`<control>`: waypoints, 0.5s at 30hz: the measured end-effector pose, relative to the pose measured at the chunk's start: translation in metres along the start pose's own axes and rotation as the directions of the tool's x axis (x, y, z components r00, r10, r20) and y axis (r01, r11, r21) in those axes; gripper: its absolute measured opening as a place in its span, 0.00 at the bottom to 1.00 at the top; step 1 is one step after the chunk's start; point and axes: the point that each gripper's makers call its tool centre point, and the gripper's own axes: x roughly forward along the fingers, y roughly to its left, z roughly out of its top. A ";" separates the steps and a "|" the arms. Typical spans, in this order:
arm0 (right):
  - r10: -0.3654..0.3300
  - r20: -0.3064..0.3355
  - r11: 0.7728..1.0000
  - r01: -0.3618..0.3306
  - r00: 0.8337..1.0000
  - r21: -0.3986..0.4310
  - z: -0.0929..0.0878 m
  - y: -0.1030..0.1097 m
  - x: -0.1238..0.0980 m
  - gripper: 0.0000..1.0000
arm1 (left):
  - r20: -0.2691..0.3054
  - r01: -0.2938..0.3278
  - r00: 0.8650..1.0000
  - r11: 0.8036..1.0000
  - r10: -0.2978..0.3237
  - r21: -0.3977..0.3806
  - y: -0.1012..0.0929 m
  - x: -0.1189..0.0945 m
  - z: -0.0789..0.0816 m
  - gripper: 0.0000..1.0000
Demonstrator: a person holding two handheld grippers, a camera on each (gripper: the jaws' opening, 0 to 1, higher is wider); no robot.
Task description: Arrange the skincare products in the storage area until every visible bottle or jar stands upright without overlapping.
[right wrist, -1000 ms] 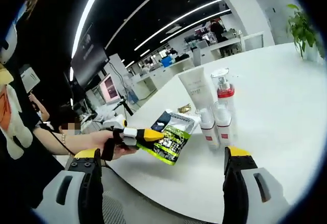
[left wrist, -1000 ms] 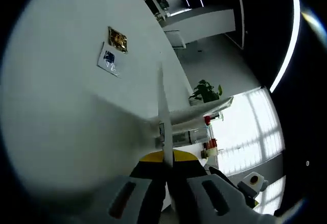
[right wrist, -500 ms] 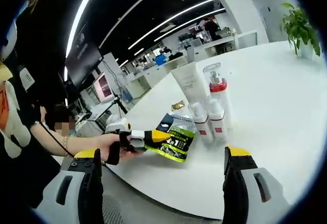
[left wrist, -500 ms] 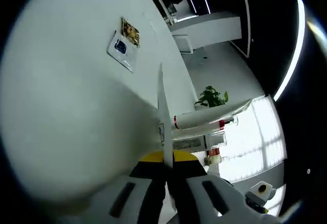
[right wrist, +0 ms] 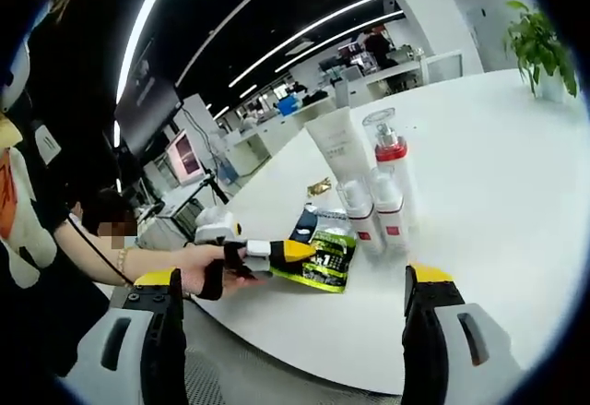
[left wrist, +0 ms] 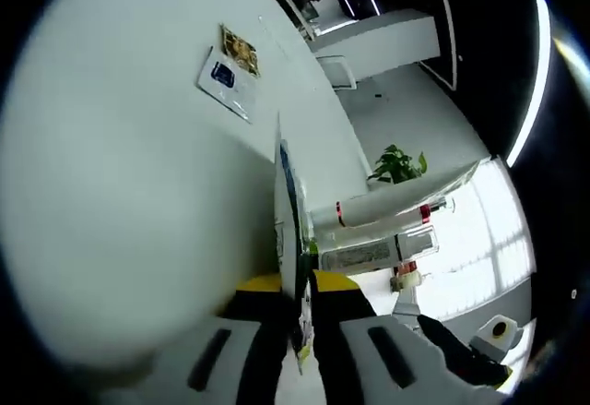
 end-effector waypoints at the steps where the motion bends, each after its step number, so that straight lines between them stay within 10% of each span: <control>1: 0.000 -0.002 1.000 0.000 1.000 0.001 0.000 0.000 0.000 1.00 | 0.001 0.002 1.000 1.000 -0.002 0.024 0.000 0.000 0.001 0.05; 15: 0.003 -0.007 1.000 -0.003 1.000 0.005 -0.001 0.002 0.001 1.00 | -0.038 -0.076 0.995 0.956 0.091 0.283 -0.008 -0.008 0.005 0.18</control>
